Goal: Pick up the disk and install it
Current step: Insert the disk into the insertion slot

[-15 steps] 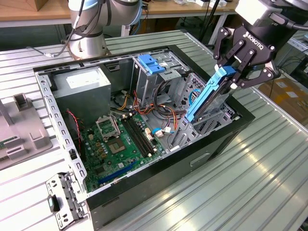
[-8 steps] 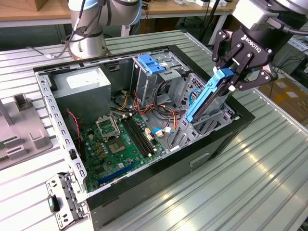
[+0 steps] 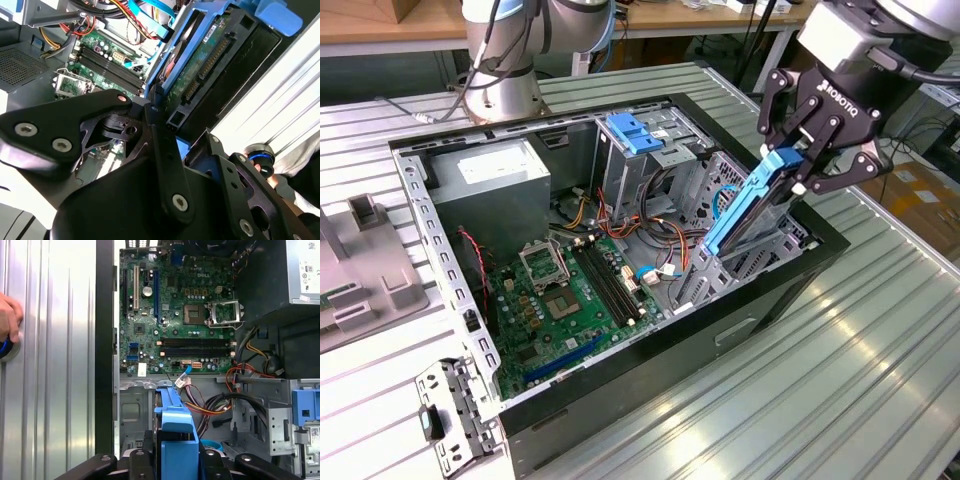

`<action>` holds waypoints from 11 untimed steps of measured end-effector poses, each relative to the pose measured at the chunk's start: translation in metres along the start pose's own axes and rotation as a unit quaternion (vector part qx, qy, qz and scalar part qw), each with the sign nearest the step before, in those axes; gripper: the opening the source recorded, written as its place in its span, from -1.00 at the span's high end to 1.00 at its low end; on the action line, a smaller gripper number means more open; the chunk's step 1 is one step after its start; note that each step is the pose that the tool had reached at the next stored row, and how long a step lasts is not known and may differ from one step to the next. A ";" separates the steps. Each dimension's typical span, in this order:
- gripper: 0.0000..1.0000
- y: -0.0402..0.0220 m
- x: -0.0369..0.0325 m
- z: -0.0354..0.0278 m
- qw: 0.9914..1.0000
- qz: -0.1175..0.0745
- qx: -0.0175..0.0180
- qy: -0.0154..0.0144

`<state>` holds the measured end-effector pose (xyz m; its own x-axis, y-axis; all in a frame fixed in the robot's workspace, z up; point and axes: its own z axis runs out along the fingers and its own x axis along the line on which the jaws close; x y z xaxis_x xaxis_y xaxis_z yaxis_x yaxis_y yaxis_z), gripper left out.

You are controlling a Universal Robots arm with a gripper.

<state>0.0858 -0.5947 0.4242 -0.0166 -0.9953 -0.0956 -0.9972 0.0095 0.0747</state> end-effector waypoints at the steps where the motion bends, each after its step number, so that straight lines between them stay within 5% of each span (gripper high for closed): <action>1: 0.26 0.0000 0.0000 0.0004 1.000 0.000 0.000 0.000; 11: 0.26 -0.0005 0.0007 0.0069 1.000 0.000 0.000 0.000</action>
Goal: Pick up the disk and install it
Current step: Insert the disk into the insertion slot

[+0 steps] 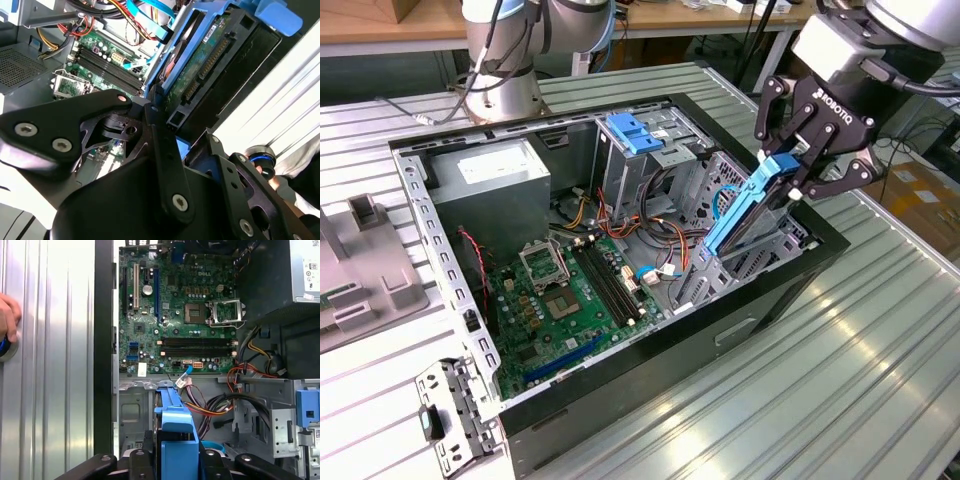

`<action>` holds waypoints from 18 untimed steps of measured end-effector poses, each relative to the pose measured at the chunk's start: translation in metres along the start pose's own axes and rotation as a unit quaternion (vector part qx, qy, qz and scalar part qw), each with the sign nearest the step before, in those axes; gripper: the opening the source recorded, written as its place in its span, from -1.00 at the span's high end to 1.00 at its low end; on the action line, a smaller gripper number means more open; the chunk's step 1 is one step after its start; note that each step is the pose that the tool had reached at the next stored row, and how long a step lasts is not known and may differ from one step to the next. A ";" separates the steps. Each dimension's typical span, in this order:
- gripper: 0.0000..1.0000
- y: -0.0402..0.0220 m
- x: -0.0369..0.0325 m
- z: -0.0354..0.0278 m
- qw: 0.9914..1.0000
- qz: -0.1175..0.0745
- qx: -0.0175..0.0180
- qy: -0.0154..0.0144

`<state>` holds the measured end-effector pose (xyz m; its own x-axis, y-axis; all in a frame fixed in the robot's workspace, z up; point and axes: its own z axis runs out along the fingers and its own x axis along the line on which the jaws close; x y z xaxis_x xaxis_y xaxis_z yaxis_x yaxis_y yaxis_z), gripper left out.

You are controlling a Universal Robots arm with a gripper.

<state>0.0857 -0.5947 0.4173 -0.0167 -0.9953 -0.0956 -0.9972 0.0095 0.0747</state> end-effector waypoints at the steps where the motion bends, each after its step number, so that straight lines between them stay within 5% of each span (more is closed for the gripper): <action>1: 0.26 -0.0001 0.0001 0.0011 1.000 0.000 0.000 0.000; 18: 0.15 -0.0007 0.0009 0.0093 1.000 0.000 0.000 0.000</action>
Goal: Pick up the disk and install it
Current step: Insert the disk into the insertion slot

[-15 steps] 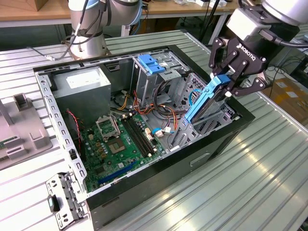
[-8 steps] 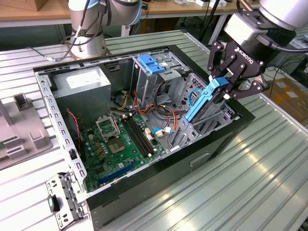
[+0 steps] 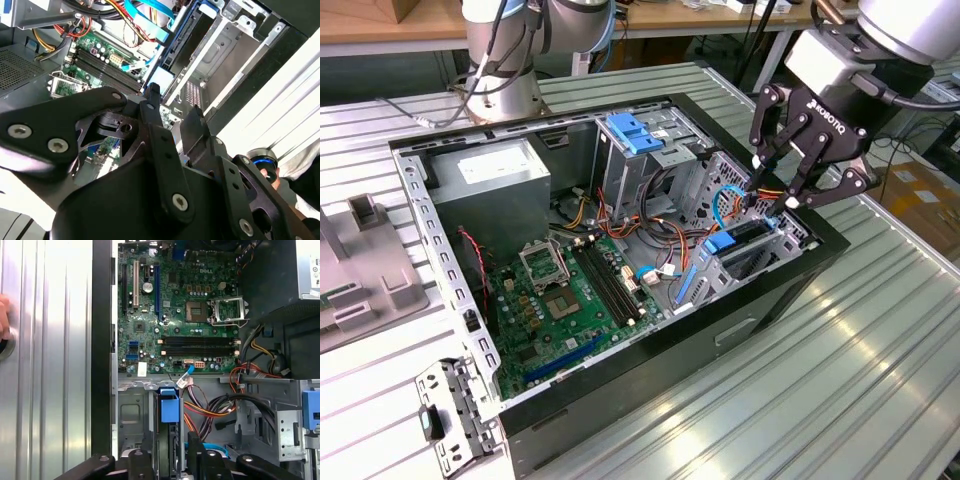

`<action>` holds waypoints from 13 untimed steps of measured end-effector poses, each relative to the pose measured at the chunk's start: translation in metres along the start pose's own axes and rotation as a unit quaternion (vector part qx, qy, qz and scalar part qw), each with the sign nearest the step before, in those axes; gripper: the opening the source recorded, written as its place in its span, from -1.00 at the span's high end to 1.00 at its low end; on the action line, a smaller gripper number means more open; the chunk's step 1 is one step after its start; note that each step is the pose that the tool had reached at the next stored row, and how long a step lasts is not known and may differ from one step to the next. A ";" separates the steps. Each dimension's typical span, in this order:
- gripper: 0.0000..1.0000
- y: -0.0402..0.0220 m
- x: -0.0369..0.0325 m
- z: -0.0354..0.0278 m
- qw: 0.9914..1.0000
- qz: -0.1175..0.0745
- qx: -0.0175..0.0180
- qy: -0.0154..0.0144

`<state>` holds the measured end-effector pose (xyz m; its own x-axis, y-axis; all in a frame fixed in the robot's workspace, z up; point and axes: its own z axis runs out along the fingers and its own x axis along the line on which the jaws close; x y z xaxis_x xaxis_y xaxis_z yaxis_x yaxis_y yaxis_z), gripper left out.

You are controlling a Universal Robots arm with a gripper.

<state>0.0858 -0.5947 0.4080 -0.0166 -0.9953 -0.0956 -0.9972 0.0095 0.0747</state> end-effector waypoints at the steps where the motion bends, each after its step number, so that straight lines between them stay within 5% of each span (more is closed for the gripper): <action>1: 0.79 0.0000 0.0000 0.0001 1.000 0.000 0.000 0.000; 4: 0.79 -0.0073 0.0009 0.0104 1.000 0.000 0.000 0.000; 13: 0.79 -0.0233 0.0011 0.0140 1.000 0.000 0.000 0.001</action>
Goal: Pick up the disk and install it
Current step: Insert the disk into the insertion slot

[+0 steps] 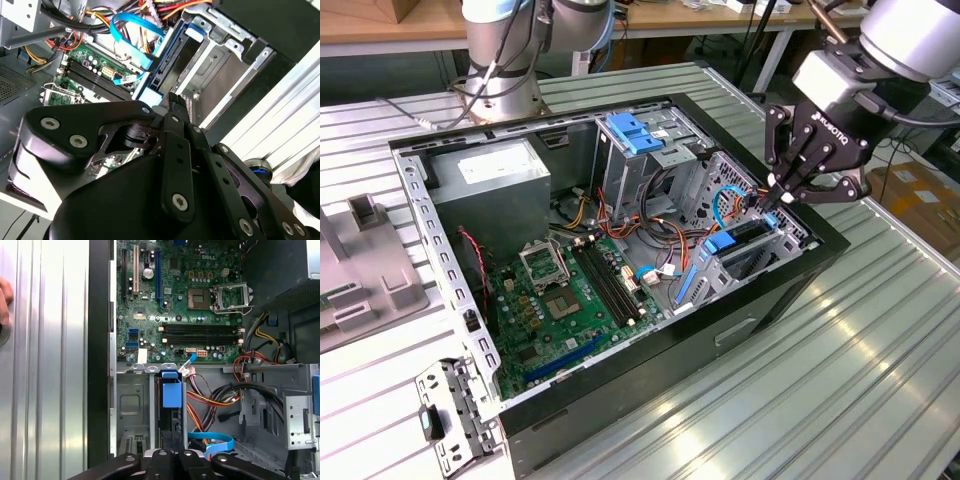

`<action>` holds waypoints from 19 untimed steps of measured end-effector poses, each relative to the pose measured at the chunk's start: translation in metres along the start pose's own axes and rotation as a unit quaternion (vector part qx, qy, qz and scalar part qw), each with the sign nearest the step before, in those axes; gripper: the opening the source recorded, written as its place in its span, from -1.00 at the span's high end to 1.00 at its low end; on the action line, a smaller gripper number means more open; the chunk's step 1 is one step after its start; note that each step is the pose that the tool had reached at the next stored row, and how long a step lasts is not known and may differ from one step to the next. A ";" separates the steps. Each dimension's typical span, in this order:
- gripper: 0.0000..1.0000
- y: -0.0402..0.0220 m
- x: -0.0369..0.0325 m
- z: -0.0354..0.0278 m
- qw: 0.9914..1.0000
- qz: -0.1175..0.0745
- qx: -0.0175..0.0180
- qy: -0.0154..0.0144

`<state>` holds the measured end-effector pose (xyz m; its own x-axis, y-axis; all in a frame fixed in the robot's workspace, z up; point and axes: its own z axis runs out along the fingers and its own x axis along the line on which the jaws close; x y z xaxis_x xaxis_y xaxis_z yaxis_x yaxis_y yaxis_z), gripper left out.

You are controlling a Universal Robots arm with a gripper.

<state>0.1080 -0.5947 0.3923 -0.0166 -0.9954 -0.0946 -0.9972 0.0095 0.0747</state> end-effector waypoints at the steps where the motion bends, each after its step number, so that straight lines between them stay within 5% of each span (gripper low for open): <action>1: 0.79 -0.0015 0.0000 0.0000 1.000 0.000 0.000 0.000; 13: 0.79 -0.0206 0.0002 0.0037 1.000 0.000 0.000 0.000; 19: 0.79 -0.0219 0.0002 0.0036 1.000 0.000 0.000 0.000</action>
<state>0.1296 -0.5947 0.3870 -0.0166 -0.9954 -0.0943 -0.9972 0.0095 0.0747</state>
